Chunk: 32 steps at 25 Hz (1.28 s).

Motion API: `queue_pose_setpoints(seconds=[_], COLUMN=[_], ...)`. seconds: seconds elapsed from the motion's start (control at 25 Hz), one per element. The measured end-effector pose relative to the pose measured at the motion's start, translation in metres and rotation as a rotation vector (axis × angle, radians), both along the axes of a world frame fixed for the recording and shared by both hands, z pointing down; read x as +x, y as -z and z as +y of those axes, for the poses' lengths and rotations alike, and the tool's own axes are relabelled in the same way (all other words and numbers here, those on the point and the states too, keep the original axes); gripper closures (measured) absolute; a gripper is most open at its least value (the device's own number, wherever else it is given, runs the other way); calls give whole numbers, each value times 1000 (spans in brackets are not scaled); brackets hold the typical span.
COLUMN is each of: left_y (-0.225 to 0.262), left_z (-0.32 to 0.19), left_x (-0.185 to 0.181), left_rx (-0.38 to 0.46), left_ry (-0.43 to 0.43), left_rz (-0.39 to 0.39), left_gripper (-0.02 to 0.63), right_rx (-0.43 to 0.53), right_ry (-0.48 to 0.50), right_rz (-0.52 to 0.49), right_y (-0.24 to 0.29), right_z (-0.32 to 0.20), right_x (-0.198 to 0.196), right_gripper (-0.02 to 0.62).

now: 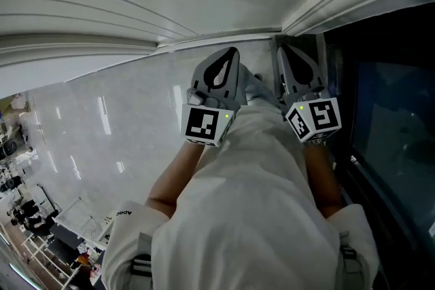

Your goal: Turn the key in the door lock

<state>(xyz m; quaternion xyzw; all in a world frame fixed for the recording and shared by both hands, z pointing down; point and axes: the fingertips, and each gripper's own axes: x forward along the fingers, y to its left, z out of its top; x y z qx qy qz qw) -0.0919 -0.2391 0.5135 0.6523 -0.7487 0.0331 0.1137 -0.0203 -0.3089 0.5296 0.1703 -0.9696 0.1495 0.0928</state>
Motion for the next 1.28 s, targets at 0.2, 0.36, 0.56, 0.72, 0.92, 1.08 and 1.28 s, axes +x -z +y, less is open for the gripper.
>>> queue_pose_setpoints(seconds=[0.2, 0.36, 0.56, 0.72, 0.92, 1.08, 1.28], left_y=[-10, -17, -26, -29, -28, -28, -35], left_z=[-4, -8, -6, -10, -22, -24, -19], left_x=[16, 36, 53, 54, 52, 51, 46], left_rx=[-23, -10, -65, -59, -57, -68, -92], left_ry=[-71, -145, -222, -233, -246, -243, -232], left_rz=[-61, -86, -154, -113, -109, -108, -100], left_gripper=[597, 597, 597, 597, 597, 597, 597], right_rx=[23, 13, 14, 29, 8, -7, 5], right_ry=[-9, -49, -67, -88, -135, -161, -157], right_rz=[17, 28, 37, 32, 46, 75, 79], right_y=[-6, -20, -24, -22, -29, -39, -38], right_z=[12, 15, 17, 12, 2, -4, -10], right_x=[18, 31, 32, 32, 46, 55, 50], right_gripper=[591, 591, 592, 592, 592, 592, 592])
